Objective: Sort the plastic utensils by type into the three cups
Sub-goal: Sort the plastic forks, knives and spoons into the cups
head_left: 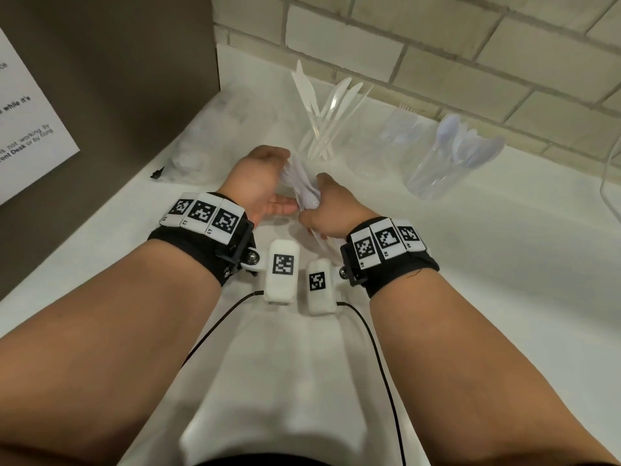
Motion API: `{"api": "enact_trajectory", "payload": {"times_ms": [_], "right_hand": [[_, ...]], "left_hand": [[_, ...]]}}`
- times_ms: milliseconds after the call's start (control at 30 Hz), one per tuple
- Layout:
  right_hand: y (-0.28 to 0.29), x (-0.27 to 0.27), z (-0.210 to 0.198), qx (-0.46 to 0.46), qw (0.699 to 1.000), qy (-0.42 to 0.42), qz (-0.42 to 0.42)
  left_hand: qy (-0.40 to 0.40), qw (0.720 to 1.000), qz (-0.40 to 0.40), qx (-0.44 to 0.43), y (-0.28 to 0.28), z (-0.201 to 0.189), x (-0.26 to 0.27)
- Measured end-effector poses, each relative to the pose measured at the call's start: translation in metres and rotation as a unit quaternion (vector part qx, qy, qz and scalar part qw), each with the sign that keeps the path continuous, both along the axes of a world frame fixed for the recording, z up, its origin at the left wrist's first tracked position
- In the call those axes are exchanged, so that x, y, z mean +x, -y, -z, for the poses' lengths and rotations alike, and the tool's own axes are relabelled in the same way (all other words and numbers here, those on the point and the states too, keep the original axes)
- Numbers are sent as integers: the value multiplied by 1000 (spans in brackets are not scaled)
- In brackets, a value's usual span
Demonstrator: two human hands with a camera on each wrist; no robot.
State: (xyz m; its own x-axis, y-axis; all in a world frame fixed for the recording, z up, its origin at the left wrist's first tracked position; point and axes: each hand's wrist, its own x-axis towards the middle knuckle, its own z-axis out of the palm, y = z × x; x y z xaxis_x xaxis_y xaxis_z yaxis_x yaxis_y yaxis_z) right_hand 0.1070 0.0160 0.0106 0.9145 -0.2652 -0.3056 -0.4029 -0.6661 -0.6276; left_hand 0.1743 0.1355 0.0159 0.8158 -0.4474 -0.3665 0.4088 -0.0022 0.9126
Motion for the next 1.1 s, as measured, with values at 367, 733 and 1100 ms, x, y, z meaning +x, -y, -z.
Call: {"api": "enact_trajectory", "payload": {"times_ms": [367, 733, 1100], "right_hand": [[8, 6, -17, 204, 956, 149, 147], [-8, 24, -39, 415, 805, 387, 175], [-7, 23, -29, 365, 832, 378, 178]], "left_hand": [[9, 990, 31, -134, -1, 5, 4], [-257, 935, 192, -151, -4, 19, 5], [-250, 927, 225, -164, -6, 2, 15]]}}
